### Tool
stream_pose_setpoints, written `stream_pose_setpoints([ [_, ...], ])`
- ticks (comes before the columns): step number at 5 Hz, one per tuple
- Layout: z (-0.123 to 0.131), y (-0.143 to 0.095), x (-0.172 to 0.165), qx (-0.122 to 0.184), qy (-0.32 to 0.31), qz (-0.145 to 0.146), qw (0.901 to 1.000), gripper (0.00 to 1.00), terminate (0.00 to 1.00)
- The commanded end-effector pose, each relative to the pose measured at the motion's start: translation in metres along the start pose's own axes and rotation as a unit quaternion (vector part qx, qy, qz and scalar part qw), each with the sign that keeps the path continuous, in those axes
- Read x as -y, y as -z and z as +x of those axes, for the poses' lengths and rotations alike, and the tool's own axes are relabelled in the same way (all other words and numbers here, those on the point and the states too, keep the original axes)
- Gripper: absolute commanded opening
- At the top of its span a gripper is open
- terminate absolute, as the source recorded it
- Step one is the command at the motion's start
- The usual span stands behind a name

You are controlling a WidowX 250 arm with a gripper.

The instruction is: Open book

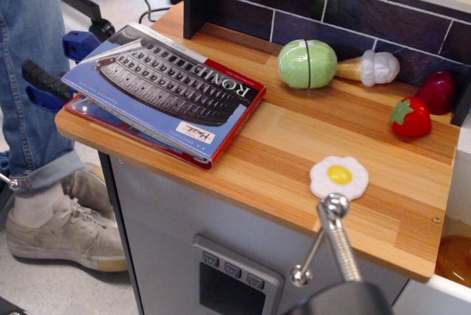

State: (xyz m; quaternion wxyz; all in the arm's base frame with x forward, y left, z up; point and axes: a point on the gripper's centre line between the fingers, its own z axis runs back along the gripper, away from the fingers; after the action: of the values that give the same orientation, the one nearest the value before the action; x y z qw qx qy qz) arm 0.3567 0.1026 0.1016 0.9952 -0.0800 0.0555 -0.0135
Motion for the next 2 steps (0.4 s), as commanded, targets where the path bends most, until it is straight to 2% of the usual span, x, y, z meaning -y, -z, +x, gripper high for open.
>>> stream_pose_setpoints([
  [1, 0.0024, -0.0027, -0.0366, 0.042, -0.002, 0.037, 0.9984, 1.0, 0.0],
  [2, 0.0023, 0.0028, -0.0412, 0.048, -0.002, 0.047, 0.9977, 1.0, 0.0],
])
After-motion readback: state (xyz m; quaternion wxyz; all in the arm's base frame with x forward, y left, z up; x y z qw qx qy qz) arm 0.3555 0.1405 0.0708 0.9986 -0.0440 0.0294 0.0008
